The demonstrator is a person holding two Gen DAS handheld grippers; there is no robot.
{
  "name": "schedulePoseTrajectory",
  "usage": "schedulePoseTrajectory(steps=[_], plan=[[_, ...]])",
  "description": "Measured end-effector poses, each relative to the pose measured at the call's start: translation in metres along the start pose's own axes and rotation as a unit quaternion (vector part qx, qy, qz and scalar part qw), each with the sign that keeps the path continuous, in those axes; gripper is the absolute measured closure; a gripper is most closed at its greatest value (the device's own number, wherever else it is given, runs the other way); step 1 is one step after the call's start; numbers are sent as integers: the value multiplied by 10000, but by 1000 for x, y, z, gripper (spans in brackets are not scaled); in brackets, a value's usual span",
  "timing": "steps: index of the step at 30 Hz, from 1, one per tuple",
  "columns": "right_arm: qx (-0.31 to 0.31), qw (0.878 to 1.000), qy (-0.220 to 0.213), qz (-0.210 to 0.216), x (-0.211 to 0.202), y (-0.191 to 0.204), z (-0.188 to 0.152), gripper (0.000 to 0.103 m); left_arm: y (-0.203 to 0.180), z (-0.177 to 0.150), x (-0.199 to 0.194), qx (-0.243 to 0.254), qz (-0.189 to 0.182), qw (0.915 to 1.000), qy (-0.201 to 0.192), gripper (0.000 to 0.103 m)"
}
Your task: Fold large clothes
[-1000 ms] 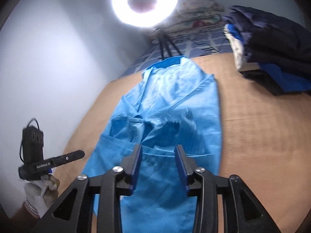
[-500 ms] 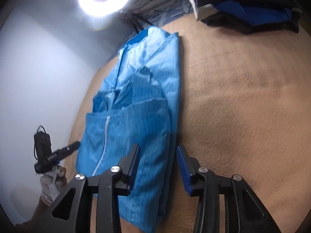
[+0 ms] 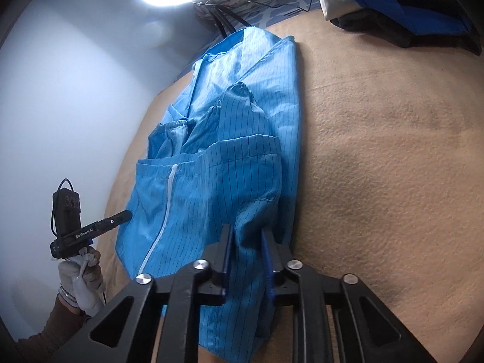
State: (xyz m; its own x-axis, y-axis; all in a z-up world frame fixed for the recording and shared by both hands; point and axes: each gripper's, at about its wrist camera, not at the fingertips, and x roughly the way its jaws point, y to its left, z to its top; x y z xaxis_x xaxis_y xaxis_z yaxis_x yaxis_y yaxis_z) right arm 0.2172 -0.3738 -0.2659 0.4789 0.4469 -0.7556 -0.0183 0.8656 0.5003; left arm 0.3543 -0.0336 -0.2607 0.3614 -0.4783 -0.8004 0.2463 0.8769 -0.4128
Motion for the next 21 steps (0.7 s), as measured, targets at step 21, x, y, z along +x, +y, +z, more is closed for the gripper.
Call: schedulePoseTrajectory(steps=[21], plan=[[-542,9944,-44,-907,9,25,1,91,4,-26,-13,-132,271,9995,-68,87]])
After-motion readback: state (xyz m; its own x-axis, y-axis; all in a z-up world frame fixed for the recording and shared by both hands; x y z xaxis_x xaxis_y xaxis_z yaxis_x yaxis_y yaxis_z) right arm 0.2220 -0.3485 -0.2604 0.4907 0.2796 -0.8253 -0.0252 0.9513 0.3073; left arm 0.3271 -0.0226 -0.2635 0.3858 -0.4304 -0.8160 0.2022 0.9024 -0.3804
